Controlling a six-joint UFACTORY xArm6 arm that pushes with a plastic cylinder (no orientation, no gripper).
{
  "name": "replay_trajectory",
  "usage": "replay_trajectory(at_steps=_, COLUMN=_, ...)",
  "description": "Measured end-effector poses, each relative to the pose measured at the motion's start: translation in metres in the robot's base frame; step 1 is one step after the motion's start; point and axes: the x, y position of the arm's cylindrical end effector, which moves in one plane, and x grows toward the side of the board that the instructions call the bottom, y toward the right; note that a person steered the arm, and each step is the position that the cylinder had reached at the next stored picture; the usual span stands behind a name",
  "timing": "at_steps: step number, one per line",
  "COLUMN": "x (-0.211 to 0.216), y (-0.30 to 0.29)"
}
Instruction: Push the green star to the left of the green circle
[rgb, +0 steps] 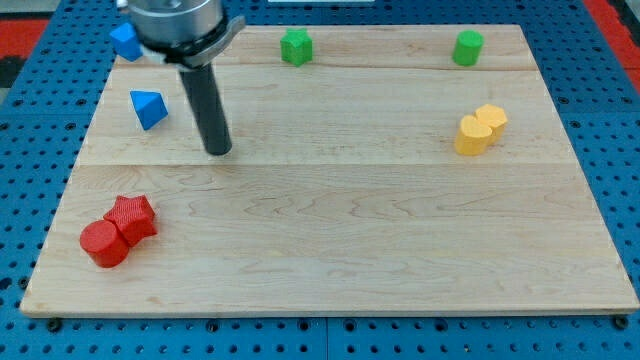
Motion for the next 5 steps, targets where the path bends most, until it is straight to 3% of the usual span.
replay_trajectory(at_steps=3, x=-0.150, y=-0.053)
replay_trajectory(at_steps=4, x=-0.177, y=-0.043)
replay_trajectory(at_steps=5, x=-0.178, y=0.038)
